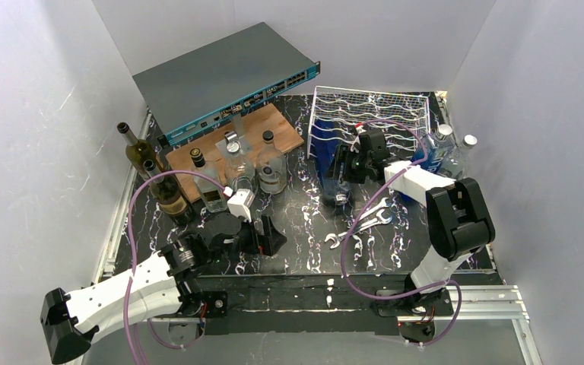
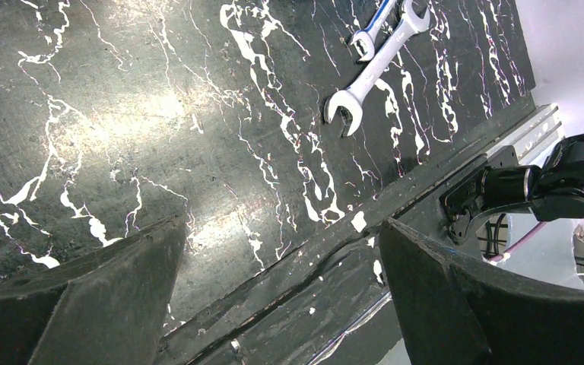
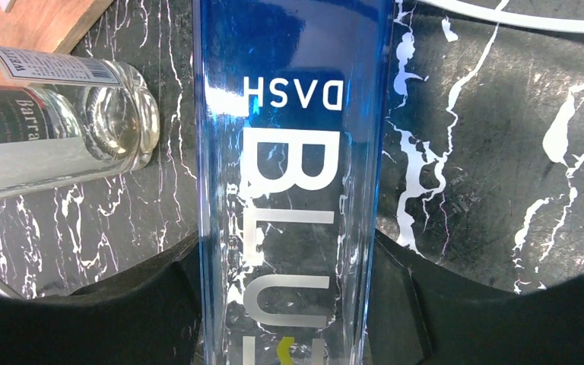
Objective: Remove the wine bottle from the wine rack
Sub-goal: Pick up the wine bottle from the wine rack.
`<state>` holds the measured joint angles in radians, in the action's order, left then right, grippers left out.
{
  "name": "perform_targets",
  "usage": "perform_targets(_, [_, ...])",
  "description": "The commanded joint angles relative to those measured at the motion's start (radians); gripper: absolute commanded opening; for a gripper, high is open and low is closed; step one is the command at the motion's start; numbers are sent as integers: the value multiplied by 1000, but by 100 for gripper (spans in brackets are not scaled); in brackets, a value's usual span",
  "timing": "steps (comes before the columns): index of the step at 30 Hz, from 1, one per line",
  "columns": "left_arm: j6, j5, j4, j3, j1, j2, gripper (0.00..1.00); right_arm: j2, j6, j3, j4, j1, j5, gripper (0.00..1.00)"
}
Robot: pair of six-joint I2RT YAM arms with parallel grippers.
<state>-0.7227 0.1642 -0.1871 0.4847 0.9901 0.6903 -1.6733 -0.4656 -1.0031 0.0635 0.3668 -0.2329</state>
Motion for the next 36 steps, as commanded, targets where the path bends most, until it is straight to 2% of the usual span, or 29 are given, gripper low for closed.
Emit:
perform_targets(1, [-3,-2,10,9,2,6,98,33,20,4,-11,-2,28,1])
perform_targets(6, [-4,-8,19,11,1,18,98,60,22,7,-4,20,48,1])
perform_targets(18, [-12,-13,26,12,2,27,98,126,69,-54,110,114,274,1])
perform_targets(36, [-11,-29,38,20,1,41,98,256,144,-66,268,126,245,1])
